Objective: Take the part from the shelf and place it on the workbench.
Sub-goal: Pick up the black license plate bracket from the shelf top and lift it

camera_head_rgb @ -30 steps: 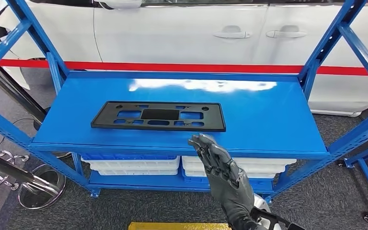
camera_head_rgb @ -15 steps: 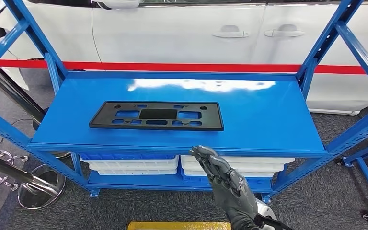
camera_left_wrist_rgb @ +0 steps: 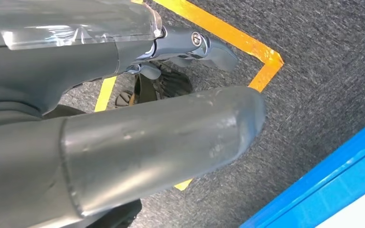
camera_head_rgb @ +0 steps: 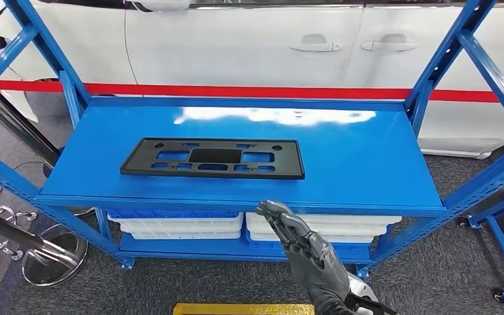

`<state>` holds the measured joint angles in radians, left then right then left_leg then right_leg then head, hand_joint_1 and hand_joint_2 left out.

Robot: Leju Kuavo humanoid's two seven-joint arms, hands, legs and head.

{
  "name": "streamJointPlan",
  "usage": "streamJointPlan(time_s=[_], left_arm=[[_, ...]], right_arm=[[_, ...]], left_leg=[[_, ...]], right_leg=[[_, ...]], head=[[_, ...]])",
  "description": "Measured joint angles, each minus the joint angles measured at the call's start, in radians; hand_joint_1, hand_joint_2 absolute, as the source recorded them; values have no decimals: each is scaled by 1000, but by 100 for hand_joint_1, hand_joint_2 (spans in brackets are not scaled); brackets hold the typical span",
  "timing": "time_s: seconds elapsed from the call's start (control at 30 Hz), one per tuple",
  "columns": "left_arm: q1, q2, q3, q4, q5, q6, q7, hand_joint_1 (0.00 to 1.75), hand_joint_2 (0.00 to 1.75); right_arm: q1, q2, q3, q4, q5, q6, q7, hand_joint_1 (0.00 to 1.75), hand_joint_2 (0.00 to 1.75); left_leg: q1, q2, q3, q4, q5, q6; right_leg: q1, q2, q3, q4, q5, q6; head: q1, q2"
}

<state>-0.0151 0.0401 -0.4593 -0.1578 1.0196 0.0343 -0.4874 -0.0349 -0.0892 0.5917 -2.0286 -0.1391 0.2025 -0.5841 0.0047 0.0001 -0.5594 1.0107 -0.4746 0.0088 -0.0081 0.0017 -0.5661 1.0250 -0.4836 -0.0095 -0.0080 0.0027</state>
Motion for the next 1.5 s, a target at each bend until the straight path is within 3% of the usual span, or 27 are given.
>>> streamJointPlan(time_s=[0.1,0.2,0.23,0.27,0.3,0.33,0.4,0.43,0.47,0.6,0.67,0.73,0.77,0.8,0.83,0.9,0.97,1.07,1.13,1.23,1.27,1.3,1.33,1.43,1.5], left_arm=[[2,-3,0,0,4,0,-1,0,0],[0,-5,0,0,5,0,-1,0,0],[0,-5,0,0,5,0,-1,0,0],[0,-5,0,0,6,-1,-1,0,0],[1,-6,0,0,6,-1,-1,0,0],[0,-7,0,0,6,-2,-1,0,0],[0,-10,0,0,7,-2,-2,0,0],[-1,-11,0,0,7,-3,-2,0,0],[-1,-12,0,0,7,-3,-3,0,0],[-3,-12,0,0,8,-7,-4,0,0],[-3,-14,0,0,8,-10,-4,0,0],[-3,-15,0,0,9,-12,-4,0,0],[-2,-15,0,0,9,-13,-5,0,0],[-2,-15,0,0,10,-13,-5,0,0],[-2,-15,0,0,11,-14,-5,0,0],[-3,-15,0,0,11,-15,-5,0,0],[-5,-15,0,0,11,-16,-5,0,0],[-6,-16,0,0,14,-17,-6,0,0],[-6,-17,0,0,15,-17,-7,0,0],[-7,-18,0,0,16,-18,-7,0,0],[-7,-18,0,0,16,-18,-7,0,0],[-7,-19,0,0,16,-18,-7,0,0],[-7,-20,0,0,16,-18,-7,0,0],[-8,-23,0,0,17,-19,-8,0,0],[-8,-23,0,0,17,-20,-9,0,0]], right_arm=[[1,-4,0,1,0,2,1,0,0],[5,-13,0,2,0,3,1,0,0],[8,-15,0,3,0,4,1,0,0],[10,-17,0,4,0,6,1,0,0],[12,-19,0,5,0,9,2,0,0],[13,-20,0,6,0,12,2,0,0],[13,-21,0,6,0,16,2,0,0],[13,-22,0,6,0,17,1,0,0],[14,-23,0,6,0,17,0,0,0],[18,-23,-1,5,1,21,-2,0,0],[18,-23,-1,5,3,23,-3,0,0],[20,-23,-3,6,3,27,-4,0,0],[21,-23,-4,7,4,29,-4,0,0],[22,-24,-4,7,4,30,-4,0,0],[23,-24,-5,8,5,32,-4,0,0],[24,-24,-8,8,8,34,-5,0,0],[25,-24,-11,8,10,34,-5,0,0],[26,-24,-14,8,13,34,-6,0,0],[28,-24,-18,7,14,34,-7,0,0],[34,-27,-23,8,16,34,-9,0,0],[36,-28,-24,8,17,34,-9,0,0],[38,-29,-25,9,17,34,-9,0,0],[39,-30,-25,9,18,35,-9,0,0],[40,-31,-27,9,21,37,-10,0,0],[41,-32,-27,9,23,38,-11,0,0]], left_leg=[[7,1,4,-12,9,16],[8,4,4,-16,13,27],[7,4,4,-16,12,29],[6,4,4,-15,12,29],[6,3,5,-15,11,28],[6,3,6,-14,10,27],[4,1,7,-9,6,22],[2,1,6,-6,4,18],[0,1,4,-4,2,14],[2,1,-3,12,-12,-7],[5,1,-40,94,-62,-17],[7,1,-101,225,-122,-24],[7,1,-122,269,-133,-26],[7,1,-127,278,-125,-26],[7,1,-113,246,-98,-24],[6,1,-46,110,-31,-15],[1,0,0,14,-2,-6],[0,0,7,-6,0,7],[6,2,11,-17,7,21],[7,4,12,-22,9,32],[6,4,12,-21,9,32],[6,3,13,-21,8,31],[7,3,15,-20,6,30],[5,0,20,-12,-4,19],[1,0,19,-7,-9,8]], right_leg=[[0,0,-8,21,-19,15],[-4,0,-81,181,-107,24],[-5,0,-109,238,-128,26],[-5,0,-124,267,-130,26],[-5,0,-122,259,-113,26],[-5,-1,-101,215,-80,24],[-3,-1,-38,85,-17,18],[-2,-1,-16,38,-1,14],[0,0,-6,13,2,11],[-2,2,-4,-3,4,-7],[-4,-1,-1,-8,6,-17],[-3,-3,-2,-7,5,-22],[-2,-3,-2,-5,4,-23],[-1,-2,-2,-4,3,-24],[-1,-1,-1,-2,1,-23],[1,1,4,-1,-2,-20],[4,2,5,0,-4,-12],[4,1,5,-2,-4,2],[4,1,-7,28,-28,12],[-1,1,-90,205,-119,22],[-4,1,-117,256,-133,25],[-5,0,-128,273,-127,27],[-7,0,-119,250,-102,28],[-10,-1,-33,63,-8,24],[-7,1,-10,8,2,17]], head=[[0,0],[0,0],[0,0],[0,0],[0,0],[0,0],[0,0],[0,0],[0,0],[0,0],[0,0],[0,0],[0,0],[0,0],[0,0],[0,0],[0,0],[0,0],[0,0],[0,0],[0,0],[0,0],[0,0],[0,0],[0,0]])
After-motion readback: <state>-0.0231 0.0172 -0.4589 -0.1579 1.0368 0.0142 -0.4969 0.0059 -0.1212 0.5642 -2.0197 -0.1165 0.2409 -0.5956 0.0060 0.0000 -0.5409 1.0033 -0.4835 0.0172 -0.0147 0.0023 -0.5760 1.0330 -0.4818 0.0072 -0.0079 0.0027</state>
